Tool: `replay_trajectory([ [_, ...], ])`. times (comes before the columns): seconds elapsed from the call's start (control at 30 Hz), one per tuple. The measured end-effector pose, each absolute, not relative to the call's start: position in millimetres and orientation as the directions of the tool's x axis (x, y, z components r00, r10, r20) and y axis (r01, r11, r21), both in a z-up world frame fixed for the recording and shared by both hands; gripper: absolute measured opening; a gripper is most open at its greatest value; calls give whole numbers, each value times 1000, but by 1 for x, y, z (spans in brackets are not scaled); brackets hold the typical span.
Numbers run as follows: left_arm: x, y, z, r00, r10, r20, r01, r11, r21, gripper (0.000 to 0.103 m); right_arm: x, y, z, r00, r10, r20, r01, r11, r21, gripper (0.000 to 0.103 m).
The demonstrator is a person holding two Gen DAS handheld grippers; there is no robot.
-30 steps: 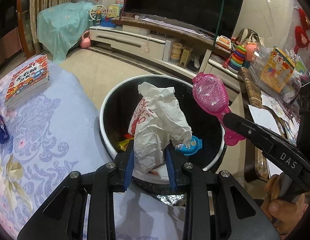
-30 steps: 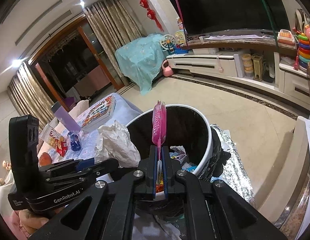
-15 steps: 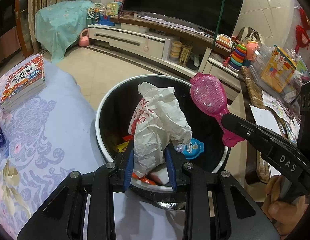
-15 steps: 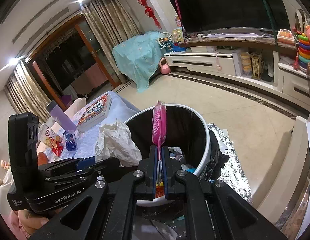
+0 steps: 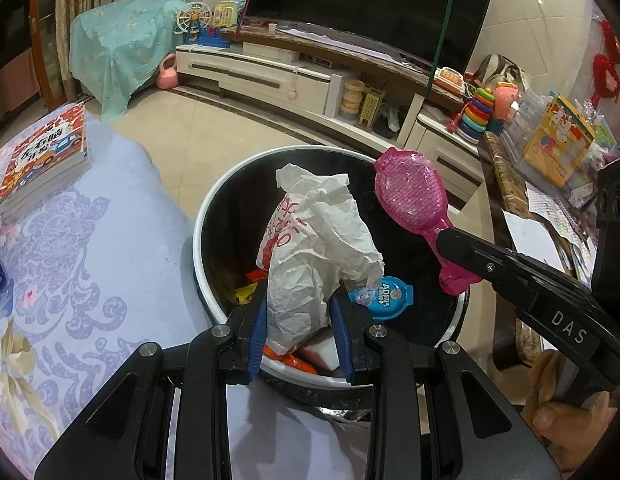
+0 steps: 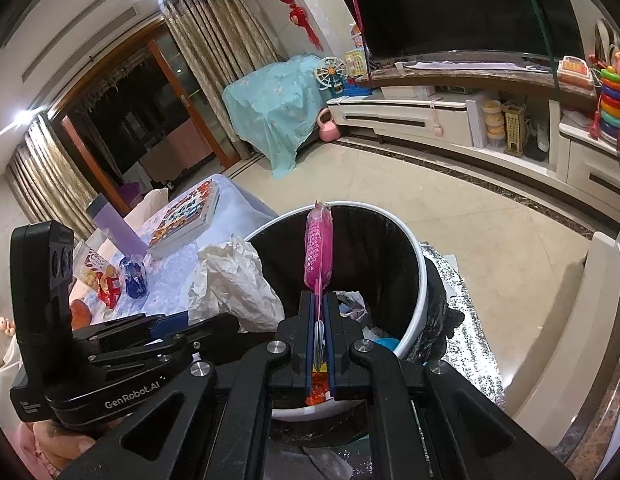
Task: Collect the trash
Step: 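Open both tools to drop the plastic bag and hairbrush into the bin, then move both open tools back toward the red chip bag and blue Oreo package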
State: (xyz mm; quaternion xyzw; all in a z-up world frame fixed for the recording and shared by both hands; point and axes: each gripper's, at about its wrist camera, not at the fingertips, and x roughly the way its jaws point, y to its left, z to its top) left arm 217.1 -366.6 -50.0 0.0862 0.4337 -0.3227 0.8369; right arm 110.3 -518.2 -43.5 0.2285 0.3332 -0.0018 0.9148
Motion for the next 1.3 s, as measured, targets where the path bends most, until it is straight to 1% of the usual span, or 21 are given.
replay_trajectory([
  [0.23, 221, -363, -51, 409, -471, -782, 612, 777, -148, 31, 114, -519, -46, 773, 143, -618, 163, 897, 411, 5],
  [0.27, 222, -362, -51, 411, -471, -781, 608, 780, -150, 32, 114, -519, -47, 772, 142, -619, 165, 896, 411, 8],
  [0.33, 223, -361, -50, 411, -472, -780, 604, 781, -155, 41, 115, -521, -47, 773, 136, -619, 172, 896, 410, 10],
  [0.43, 223, -356, -49, 416, -475, -776, 602, 783, -157, 49, 114, -521, -46, 778, 135, -614, 177, 890, 420, 13],
  [0.47, 222, -353, -48, 413, -485, -771, 603, 780, -167, 49, 113, -522, -45, 780, 133, -611, 179, 888, 423, 21],
  [0.5, 221, -351, -48, 415, -488, -768, 603, 779, -170, 49, 112, -522, -45, 783, 131, -609, 181, 887, 425, 35],
  [0.57, 218, -345, -45, 420, -498, -758, 603, 778, -177, 49, 109, -522, -41, 795, 129, -592, 179, 884, 432, 52],
  [0.6, 216, -342, -43, 427, -499, -754, 600, 780, -176, 52, 108, -522, -40, 798, 125, -590, 180, 884, 432, 54],
  [0.63, 212, -335, -41, 446, -494, -747, 589, 790, -171, 59, 106, -521, -37, 801, 121, -586, 183, 884, 431, 55],
  [0.67, 210, -329, -39, 458, -497, -737, 581, 795, -174, 62, 105, -520, -35, 806, 121, -580, 180, 883, 434, 64],
  [0.7, 208, -322, -38, 465, -505, -727, 577, 796, -185, 63, 104, -518, -33, 810, 117, -575, 180, 883, 433, 75],
  [0.77, 204, -307, -37, 469, -516, -717, 565, 799, -205, 63, 102, -513, -29, 818, 110, -565, 178, 885, 430, 86],
  [0.87, 198, -285, -37, 490, -510, -707, 540, 814, -213, 63, 98, -501, -24, 826, 115, -551, 166, 886, 434, 89],
  [1.0, 193, -249, -39, 516, -490, -702, 493, 841, -225, 64, 94, -482, -19, 834, 134, -536, 136, 891, 433, 91],
  [1.07, 190, -225, -40, 539, -468, -700, 449, 863, -231, 64, 93, -473, -17, 836, 144, -530, 121, 893, 433, 92],
  [1.17, 186, -195, -43, 567, -435, -700, 390, 890, -236, 68, 91, -451, -14, 836, 174, -521, 88, 894, 440, 95],
  [1.3, 179, -165, -51, 582, -398, -709, 334, 912, -238, 68, 91, -427, -16, 827, 215, -519, 49, 893, 448, 96],
])
